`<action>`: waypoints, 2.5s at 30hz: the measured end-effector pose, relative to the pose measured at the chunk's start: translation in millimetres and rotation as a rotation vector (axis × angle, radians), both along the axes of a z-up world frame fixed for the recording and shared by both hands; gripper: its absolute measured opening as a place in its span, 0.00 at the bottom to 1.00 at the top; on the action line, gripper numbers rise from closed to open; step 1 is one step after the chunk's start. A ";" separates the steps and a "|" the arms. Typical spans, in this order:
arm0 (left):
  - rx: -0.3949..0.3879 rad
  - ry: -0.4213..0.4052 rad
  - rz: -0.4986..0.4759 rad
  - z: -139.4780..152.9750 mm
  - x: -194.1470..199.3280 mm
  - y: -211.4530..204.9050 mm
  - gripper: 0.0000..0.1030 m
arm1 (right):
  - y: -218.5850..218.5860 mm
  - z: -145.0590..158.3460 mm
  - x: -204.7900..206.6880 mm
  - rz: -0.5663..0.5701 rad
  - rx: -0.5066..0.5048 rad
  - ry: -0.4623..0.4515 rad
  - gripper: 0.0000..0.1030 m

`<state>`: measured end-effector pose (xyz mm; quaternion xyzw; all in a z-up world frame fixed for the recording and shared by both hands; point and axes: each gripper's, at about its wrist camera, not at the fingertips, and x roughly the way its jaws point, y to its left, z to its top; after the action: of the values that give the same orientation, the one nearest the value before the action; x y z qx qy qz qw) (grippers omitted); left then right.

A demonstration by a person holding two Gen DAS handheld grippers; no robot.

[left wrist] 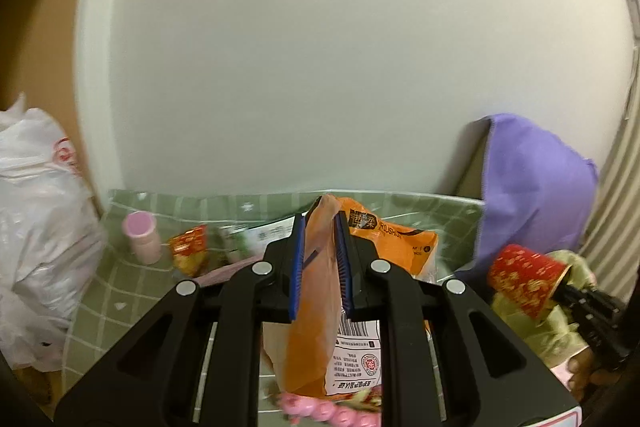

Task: Collect trash
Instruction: 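Carry the chip bag and red cup into the yellow trash bag and release both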

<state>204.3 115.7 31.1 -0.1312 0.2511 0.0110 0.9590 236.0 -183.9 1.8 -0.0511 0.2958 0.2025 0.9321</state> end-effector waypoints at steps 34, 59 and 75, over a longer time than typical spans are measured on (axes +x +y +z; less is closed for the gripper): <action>0.072 0.206 -0.784 -58.7 103.5 -360.3 0.14 | -192.8 0.5 -34.7 -0.351 -0.146 0.037 0.05; -0.016 0.227 -0.807 -65.4 117.7 -355.6 0.27 | -202.6 -38.1 -20.7 -0.418 -0.122 0.137 0.06; 0.070 0.119 -0.530 -37.9 70.3 -235.4 0.50 | -151.6 0.0 -40.9 -0.387 -0.070 0.001 0.35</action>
<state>274.6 -119.7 -6.7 -0.0269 0.3321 -0.2238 0.9159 195.0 -335.5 1.8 -0.0253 0.3073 0.0091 0.9512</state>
